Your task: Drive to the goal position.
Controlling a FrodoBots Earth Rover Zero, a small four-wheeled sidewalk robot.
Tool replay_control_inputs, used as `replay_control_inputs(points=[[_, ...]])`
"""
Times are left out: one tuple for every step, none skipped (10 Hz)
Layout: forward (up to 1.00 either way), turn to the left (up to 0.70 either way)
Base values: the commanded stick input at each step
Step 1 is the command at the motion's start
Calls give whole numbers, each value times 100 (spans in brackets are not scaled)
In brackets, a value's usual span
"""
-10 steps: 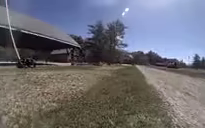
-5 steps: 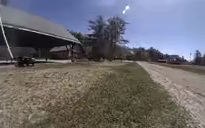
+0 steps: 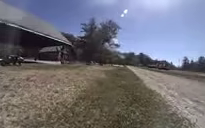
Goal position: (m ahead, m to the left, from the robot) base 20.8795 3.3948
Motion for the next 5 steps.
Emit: replay_control_inputs(points=[[69, -34], [69, -34], [69, -34], [69, -30], [69, -21]])
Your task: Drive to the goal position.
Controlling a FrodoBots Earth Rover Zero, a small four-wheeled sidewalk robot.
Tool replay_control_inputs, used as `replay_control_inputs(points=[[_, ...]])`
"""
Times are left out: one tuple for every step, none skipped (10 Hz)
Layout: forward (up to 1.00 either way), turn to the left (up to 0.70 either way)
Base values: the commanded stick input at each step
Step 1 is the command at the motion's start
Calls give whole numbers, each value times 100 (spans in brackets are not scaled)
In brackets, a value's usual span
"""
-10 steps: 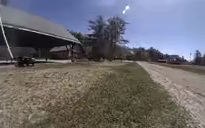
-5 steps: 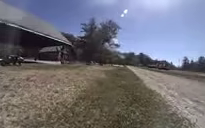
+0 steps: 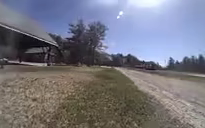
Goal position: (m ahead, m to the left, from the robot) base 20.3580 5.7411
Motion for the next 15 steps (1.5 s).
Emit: replay_control_inputs(points=[[69, -12], [69, -3], [69, 6], [69, 6], [69, 6], [69, 6], [69, 6], [69, 6], [69, 6], [69, 6], [69, 6], [69, 6], [69, 6], [69, 6], [69, 6]])
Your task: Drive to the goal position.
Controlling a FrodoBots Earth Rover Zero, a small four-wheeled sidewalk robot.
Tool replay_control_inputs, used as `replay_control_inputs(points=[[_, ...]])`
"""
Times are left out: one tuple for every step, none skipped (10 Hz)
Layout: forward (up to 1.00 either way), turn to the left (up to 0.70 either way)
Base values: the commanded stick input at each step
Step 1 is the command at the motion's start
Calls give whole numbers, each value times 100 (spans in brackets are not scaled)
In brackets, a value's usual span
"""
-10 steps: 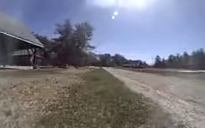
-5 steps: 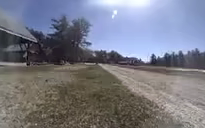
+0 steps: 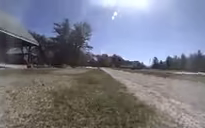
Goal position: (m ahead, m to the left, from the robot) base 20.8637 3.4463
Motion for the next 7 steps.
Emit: replay_control_inputs(points=[[69, 6], [69, 6], [69, 6], [69, 6], [69, 6], [69, 6], [69, 6]])
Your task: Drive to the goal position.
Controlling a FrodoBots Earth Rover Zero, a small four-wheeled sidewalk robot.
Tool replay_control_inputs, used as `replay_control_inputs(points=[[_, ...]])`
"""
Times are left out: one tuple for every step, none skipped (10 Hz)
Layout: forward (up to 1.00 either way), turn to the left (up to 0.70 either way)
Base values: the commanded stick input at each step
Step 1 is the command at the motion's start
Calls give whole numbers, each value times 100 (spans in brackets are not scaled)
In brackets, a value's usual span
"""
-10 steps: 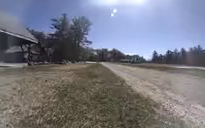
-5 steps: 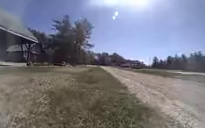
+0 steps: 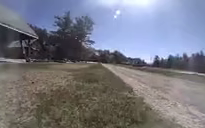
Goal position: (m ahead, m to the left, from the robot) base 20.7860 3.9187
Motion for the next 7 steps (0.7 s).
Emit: replay_control_inputs(points=[[69, 6], [69, 6], [69, 6], [69, 6], [69, 6], [69, 6], [69, 6]])
